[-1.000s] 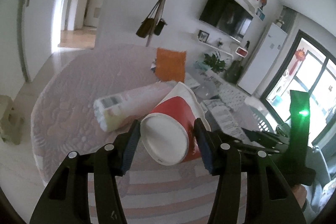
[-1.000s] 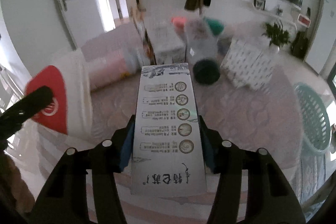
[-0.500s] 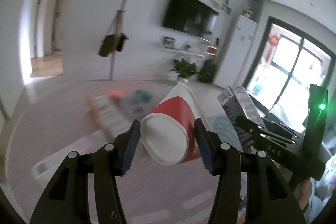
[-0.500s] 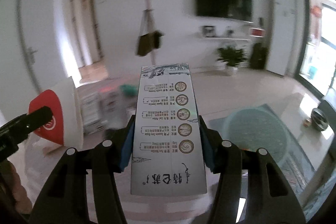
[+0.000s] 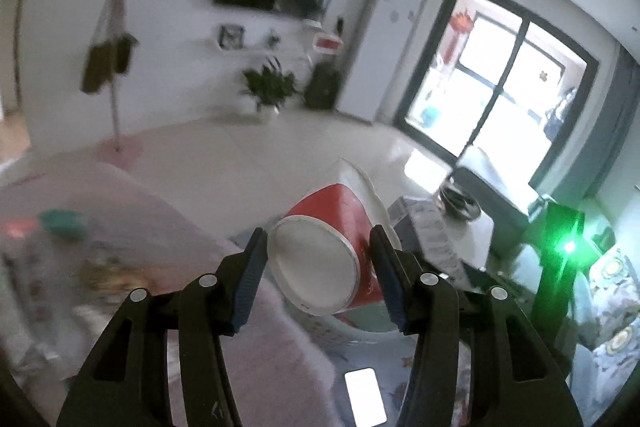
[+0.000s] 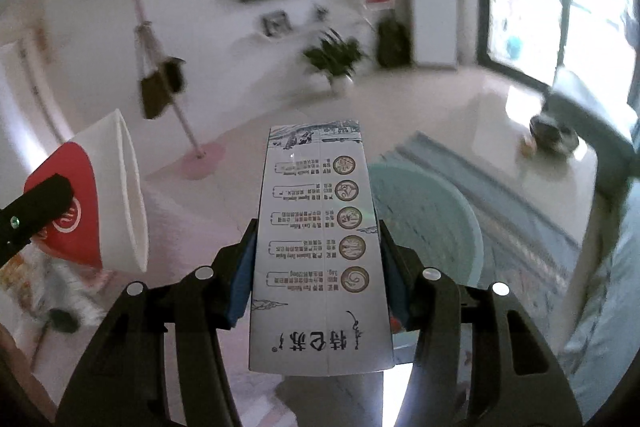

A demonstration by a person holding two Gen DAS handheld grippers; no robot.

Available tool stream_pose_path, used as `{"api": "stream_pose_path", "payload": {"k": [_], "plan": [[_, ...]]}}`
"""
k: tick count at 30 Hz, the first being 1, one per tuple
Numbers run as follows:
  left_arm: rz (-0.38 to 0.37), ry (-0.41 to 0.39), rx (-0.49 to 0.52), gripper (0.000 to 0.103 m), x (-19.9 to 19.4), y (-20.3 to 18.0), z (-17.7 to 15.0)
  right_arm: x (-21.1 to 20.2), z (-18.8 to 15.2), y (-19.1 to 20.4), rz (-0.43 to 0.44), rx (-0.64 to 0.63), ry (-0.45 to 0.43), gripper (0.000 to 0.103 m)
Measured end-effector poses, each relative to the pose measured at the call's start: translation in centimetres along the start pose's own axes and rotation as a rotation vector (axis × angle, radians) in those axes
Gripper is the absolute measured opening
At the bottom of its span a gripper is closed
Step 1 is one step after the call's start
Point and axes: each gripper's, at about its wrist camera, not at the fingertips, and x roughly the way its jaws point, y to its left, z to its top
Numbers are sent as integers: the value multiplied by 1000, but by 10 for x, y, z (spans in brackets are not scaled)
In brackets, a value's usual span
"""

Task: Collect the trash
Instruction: 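Carry the cup and carton to the blue basket and release both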

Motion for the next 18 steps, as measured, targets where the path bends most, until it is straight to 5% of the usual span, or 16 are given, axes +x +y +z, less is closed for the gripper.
{"api": "stream_pose_path", "payload": {"k": [4, 8, 13, 18], "plan": [[-39, 112, -36, 51, 61, 5, -6, 51, -8, -23, -55, 89, 133, 52], [-40, 181, -47, 51, 99, 10, -11, 79, -14, -35, -103, 125, 176, 53], [-101, 159, -113, 62, 115, 14, -12, 87, -14, -44, -113, 165, 189, 57], [-123, 151, -67, 63, 110, 4, -17, 71, -11, -44, -133, 154, 152, 59]]}}
